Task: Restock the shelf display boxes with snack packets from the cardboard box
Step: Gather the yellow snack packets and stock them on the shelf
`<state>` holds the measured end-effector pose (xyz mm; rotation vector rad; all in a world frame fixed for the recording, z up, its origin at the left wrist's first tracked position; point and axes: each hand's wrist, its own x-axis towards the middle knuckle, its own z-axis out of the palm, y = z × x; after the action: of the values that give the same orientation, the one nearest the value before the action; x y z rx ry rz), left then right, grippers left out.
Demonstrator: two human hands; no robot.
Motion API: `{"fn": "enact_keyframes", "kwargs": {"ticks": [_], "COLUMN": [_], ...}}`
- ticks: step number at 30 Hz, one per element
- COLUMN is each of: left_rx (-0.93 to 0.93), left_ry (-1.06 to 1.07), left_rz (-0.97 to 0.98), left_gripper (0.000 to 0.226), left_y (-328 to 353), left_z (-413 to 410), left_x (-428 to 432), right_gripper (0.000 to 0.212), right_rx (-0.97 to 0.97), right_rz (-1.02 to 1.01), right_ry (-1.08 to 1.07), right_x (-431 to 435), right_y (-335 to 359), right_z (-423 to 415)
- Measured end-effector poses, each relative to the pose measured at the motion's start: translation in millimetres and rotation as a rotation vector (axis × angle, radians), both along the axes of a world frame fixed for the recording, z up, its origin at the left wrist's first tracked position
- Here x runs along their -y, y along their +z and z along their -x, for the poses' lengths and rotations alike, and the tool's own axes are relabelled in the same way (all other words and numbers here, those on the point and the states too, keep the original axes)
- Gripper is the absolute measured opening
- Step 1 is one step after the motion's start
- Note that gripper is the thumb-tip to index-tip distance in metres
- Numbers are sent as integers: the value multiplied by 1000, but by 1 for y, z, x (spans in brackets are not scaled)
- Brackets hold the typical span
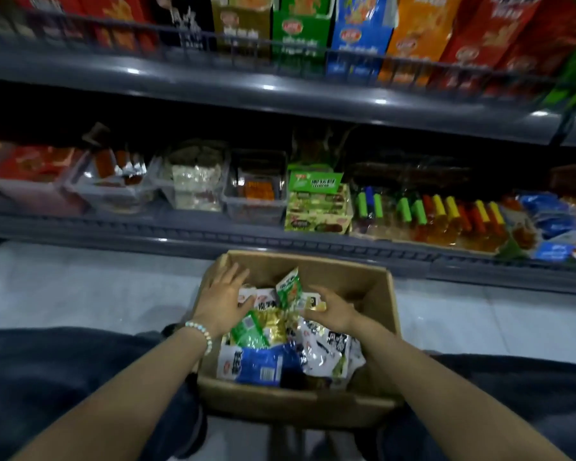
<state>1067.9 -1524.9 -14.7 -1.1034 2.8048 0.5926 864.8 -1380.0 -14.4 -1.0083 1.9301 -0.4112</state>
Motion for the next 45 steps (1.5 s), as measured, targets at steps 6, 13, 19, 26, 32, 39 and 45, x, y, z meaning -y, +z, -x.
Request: {"fn": "enact_keyframes", "kwargs": {"ticks": [6, 13, 19, 26, 32, 39, 45], "left_rx": [-12, -8, -69, -97, -112, -120, -123], "left_ry": [71, 156, 160, 219, 226, 240, 235], "left_rz": [-46, -52, -51, -39, -22, -4, -14], "left_gripper": [90, 101, 95, 88, 84, 83, 82], "left_y": [-33, -52, -54, -55, -57, -59, -59], "left_z": [-24, -21, -23, -23, -22, -22, -22], "left_x": [6, -5, -5, -7, -7, -7, -8], "right_gripper": [75, 92, 96, 92, 95, 83, 58], "right_rx": [219, 255, 335, 22, 39, 125, -31], "right_rz": [-146, -234, -288, -338, -317, -319, -285], "right_ry": [-157, -455, -599, -480, -546, -515, -251], "right_x": [-11, -26, -32, -14, -15, -19, -20], "right_y": [-64, -115, -138, -144, -147, -154, -153], "right_z": [-23, -28, -35, -54, -57, -51, -56]}}
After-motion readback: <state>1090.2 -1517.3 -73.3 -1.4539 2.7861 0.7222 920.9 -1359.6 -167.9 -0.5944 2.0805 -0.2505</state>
